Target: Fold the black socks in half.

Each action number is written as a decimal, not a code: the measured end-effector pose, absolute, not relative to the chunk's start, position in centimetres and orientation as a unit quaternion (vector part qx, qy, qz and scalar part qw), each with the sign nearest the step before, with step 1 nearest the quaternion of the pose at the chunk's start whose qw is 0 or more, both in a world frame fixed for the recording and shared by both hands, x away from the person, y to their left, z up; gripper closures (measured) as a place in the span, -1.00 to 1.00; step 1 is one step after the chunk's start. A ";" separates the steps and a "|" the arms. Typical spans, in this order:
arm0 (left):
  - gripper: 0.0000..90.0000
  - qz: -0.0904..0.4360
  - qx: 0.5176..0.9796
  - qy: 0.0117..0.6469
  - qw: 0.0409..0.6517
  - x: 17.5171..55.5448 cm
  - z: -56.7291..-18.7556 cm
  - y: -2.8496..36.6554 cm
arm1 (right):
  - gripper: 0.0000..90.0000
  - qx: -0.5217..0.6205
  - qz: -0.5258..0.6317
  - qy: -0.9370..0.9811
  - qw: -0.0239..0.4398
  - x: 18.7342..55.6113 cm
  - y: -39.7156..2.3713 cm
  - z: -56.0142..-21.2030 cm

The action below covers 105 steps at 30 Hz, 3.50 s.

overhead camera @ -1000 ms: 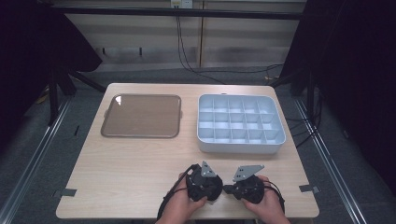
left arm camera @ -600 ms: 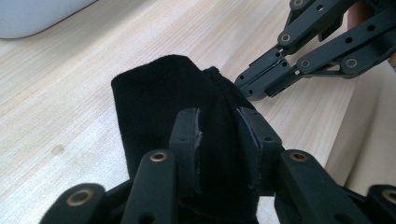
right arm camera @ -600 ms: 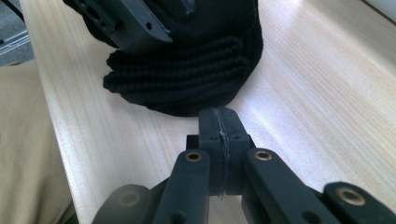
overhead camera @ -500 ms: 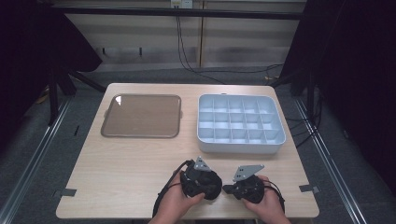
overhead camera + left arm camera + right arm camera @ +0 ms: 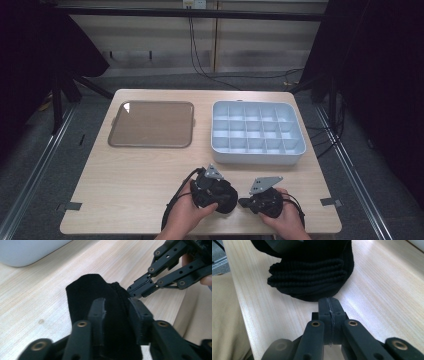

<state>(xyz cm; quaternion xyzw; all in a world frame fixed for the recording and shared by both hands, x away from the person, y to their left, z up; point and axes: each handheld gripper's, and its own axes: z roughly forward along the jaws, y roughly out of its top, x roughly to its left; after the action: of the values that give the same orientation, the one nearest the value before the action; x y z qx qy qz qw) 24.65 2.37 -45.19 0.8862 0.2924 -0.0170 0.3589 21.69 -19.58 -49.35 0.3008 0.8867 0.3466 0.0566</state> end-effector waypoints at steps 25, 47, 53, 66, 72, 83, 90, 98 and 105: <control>0.85 -0.026 0.889 0.262 0.375 24.1 -45.8 0.4 | 1.00 0.300 0.352 0.885 0.056 21.7 -19.1 -49.4; 0.87 -0.003 0.902 0.259 0.346 23.9 -47.2 -0.2 | 0.98 0.311 0.341 0.885 0.068 21.6 -20.2 -49.0; 0.87 -0.009 0.897 0.265 0.353 23.8 -47.4 -0.1 | 0.97 0.319 0.345 0.880 0.075 21.6 -20.9 -48.7; 0.68 -0.050 0.879 0.285 0.379 24.3 -47.0 0.7 | 0.97 0.319 0.345 0.880 0.073 21.8 -21.0 -48.9; 0.54 -0.049 0.886 0.273 0.372 24.4 -46.5 0.6 | 0.97 0.318 0.348 0.879 0.069 21.7 -20.9 -48.9; 0.30 -0.051 0.884 0.281 0.370 24.9 -45.4 1.2 | 0.97 0.315 0.345 0.881 0.070 21.8 -20.8 -48.9; 0.15 -0.044 0.885 0.282 0.369 25.1 -45.0 1.7 | 0.97 0.314 0.346 0.881 0.069 21.8 -20.8 -48.9; 0.02 -0.041 0.878 0.291 0.379 25.7 -44.3 2.2 | 0.97 0.315 0.344 0.882 0.067 21.7 -20.8 -48.9; -0.05 -0.035 0.871 0.305 0.383 26.3 -44.2 3.0 | 0.97 0.315 0.343 0.882 0.066 21.8 -20.7 -48.9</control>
<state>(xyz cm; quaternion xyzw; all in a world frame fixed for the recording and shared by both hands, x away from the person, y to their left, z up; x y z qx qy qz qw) 26.31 3.00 -44.23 0.8713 0.3048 -0.0351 0.3830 21.75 -20.70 -48.93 0.3148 0.8824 0.3434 0.0659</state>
